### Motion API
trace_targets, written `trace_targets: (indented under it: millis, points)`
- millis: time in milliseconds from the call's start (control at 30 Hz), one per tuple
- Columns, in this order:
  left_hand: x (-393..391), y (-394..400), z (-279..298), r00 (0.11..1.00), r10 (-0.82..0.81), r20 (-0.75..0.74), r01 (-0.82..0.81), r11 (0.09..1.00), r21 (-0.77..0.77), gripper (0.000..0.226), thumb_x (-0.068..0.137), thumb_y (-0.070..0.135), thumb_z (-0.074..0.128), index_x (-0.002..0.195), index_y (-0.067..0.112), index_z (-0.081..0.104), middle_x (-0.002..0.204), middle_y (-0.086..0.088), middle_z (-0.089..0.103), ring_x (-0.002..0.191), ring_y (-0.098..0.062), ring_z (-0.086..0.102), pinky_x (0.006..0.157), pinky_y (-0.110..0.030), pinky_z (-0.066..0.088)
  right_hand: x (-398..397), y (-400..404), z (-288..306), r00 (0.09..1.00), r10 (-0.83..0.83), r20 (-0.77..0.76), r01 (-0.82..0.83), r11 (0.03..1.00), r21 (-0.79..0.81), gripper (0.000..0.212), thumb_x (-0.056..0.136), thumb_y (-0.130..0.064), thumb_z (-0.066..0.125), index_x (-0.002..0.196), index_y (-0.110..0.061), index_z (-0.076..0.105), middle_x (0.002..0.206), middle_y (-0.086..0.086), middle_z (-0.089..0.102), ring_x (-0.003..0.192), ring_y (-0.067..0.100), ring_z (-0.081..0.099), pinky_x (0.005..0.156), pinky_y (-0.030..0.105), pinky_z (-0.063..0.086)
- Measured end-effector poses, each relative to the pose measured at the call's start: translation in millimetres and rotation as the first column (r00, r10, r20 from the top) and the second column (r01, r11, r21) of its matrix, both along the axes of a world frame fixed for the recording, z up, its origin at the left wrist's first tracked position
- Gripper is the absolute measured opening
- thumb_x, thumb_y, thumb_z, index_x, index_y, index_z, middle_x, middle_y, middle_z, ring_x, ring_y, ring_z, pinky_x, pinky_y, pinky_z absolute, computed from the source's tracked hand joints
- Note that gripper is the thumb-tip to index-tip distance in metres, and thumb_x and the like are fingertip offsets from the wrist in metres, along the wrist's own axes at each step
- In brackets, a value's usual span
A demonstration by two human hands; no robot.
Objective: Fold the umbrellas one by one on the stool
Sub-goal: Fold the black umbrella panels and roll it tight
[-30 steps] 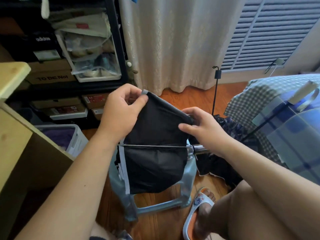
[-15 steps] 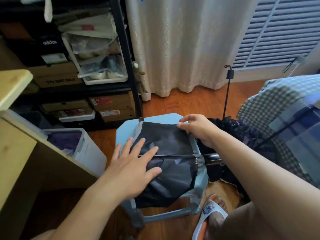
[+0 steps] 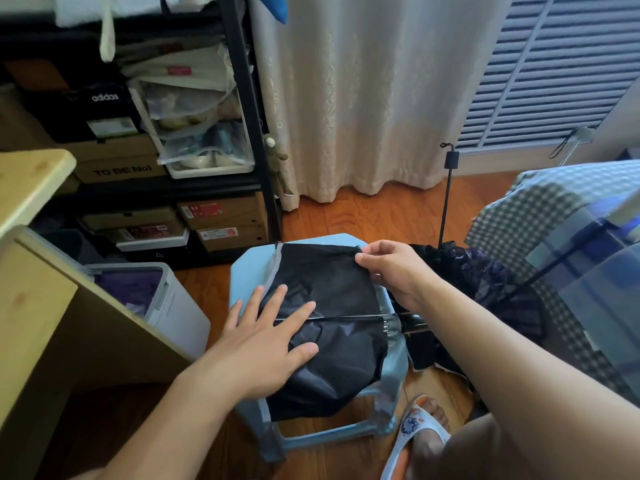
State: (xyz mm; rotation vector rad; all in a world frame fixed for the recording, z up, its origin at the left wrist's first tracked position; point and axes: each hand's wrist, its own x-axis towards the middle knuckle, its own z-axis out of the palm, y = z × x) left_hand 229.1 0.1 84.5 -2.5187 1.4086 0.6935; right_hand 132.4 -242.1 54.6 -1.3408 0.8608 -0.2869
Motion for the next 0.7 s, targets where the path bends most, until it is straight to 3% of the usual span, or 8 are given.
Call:
trace_targets:
  millis: [100, 233, 333, 433, 633, 700]
  points:
    - [2, -1, -1, 1.000, 0.001, -0.012, 0.000, 1.000, 0.007, 0.062, 0.099, 0.073, 0.017, 0.151, 0.061, -0.014, 0.166, 0.008, -0.030, 0.151, -0.024, -0.033, 0.125, -0.050, -0.013, 2, 5, -4, 0.996, -0.030, -0.088, 0.022, 0.996, -0.089, 0.015, 0.089, -0.012, 0.079, 0.091, -0.012, 0.064, 0.077, 0.001, 0.065, 0.067, 0.013, 0.060, 0.063, 0.027, 0.052]
    - [4, -3, -2, 1.000, 0.002, -0.022, -0.002, 1.000, 0.016, 0.063, 0.099, 0.073, 0.018, 0.152, 0.061, -0.014, 0.166, 0.007, -0.030, 0.152, -0.025, -0.031, 0.124, -0.050, -0.013, 2, 8, -2, 0.997, -0.029, -0.077, 0.028, 1.000, -0.002, 0.012, 0.091, -0.010, 0.077, 0.092, -0.010, 0.065, 0.072, 0.003, 0.063, 0.061, 0.012, 0.059, 0.058, 0.025, 0.053]
    - [4, -3, -3, 1.000, 0.003, -0.021, -0.003, 1.000, 0.020, 0.063, 0.099, 0.073, 0.019, 0.152, 0.061, -0.013, 0.166, 0.008, -0.029, 0.152, -0.025, -0.031, 0.124, -0.051, -0.014, 3, 5, -1, 0.997, -0.030, -0.072, 0.043, 0.984, 0.175, 0.009, 0.093, -0.008, 0.074, 0.097, -0.009, 0.065, 0.084, 0.006, 0.072, 0.068, 0.016, 0.066, 0.067, 0.026, 0.055]
    - [4, -2, -3, 1.000, 0.007, -0.023, -0.007, 1.000, 0.027, 0.063, 0.099, 0.073, 0.019, 0.152, 0.061, -0.014, 0.166, 0.007, -0.030, 0.151, -0.025, -0.031, 0.123, -0.051, -0.014, 4, 2, 0, 0.989, 0.025, -0.144, 0.020, 0.953, 0.304, 0.011, 0.096, -0.014, 0.070, 0.105, -0.007, 0.068, 0.081, 0.003, 0.074, 0.070, 0.015, 0.066, 0.074, 0.027, 0.051]
    - [4, -4, -3, 1.000, 0.008, -0.026, -0.007, 0.999, 0.031, 0.063, 0.099, 0.073, 0.019, 0.152, 0.060, -0.013, 0.166, 0.007, -0.029, 0.152, -0.026, -0.031, 0.123, -0.052, -0.014, 8, -1, 10, 0.978, 0.078, -0.194, 0.002, 0.924, 0.383, 0.027, 0.098, -0.027, 0.068, 0.119, -0.010, 0.065, 0.095, 0.008, 0.071, 0.080, 0.020, 0.067, 0.075, 0.032, 0.057]
    - [4, -4, -3, 1.000, 0.005, -0.025, -0.005, 1.000, 0.030, 0.064, 0.099, 0.073, 0.019, 0.152, 0.060, -0.013, 0.167, 0.007, -0.028, 0.152, -0.026, -0.031, 0.123, -0.052, -0.014, 11, 0, 10, 0.980, 0.055, -0.190, 0.017, 0.934, 0.358, 0.029, 0.098, -0.029, 0.068, 0.120, -0.010, 0.066, 0.101, 0.009, 0.070, 0.086, 0.022, 0.067, 0.085, 0.037, 0.059]
